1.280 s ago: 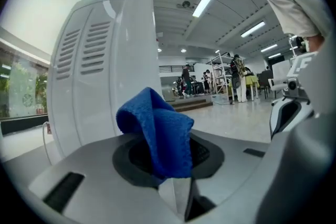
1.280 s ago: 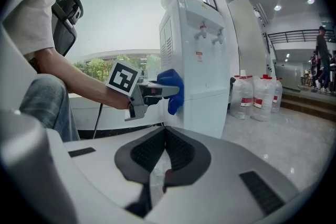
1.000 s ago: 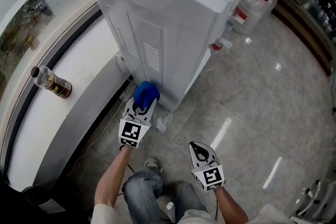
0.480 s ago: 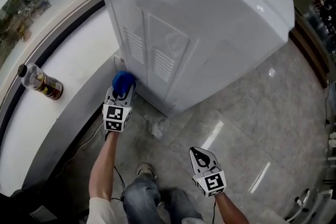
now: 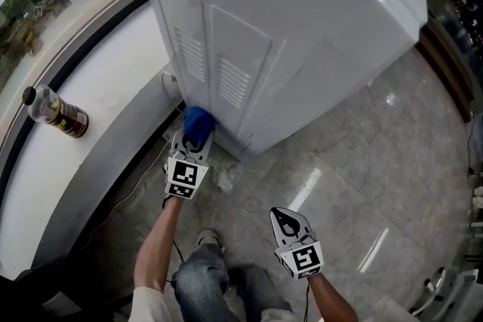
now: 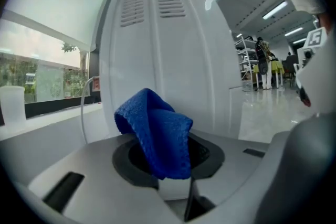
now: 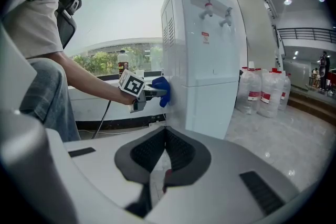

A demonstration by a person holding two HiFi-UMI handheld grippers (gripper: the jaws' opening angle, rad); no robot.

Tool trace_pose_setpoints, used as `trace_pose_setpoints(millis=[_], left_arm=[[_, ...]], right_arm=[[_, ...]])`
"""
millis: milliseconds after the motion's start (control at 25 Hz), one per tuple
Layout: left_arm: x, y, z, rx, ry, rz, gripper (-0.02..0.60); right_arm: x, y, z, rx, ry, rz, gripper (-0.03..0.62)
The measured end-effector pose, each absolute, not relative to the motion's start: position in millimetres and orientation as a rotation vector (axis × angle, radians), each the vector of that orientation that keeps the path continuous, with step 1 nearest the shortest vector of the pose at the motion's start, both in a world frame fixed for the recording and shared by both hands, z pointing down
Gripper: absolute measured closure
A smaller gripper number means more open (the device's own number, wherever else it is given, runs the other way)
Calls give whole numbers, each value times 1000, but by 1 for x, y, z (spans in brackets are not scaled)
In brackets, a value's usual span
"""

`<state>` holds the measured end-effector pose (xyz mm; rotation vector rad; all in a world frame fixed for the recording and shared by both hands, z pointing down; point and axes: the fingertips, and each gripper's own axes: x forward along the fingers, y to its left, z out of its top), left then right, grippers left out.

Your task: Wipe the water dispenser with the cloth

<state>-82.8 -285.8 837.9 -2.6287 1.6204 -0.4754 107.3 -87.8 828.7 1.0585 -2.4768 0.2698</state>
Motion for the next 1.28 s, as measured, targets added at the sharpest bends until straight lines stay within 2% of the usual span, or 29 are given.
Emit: trace_pose_setpoints(millis=[400,600,840,1280], left_arm=[[45,-211,844,-2754,1184,-522,471],[69,-198,841,-2778,1105,-508,469],[23,-202,856,-2742,1243,-528,470],[-145,-296,902,-2578,1735,-635,471]], right_arm=[[124,-61,823,1085,-2481,250,579],[129,-53,826,1091,-2477,263,579],[121,-53,830,1070,-2479,268,579],[121,-70,851,1032,-2410,288,579]])
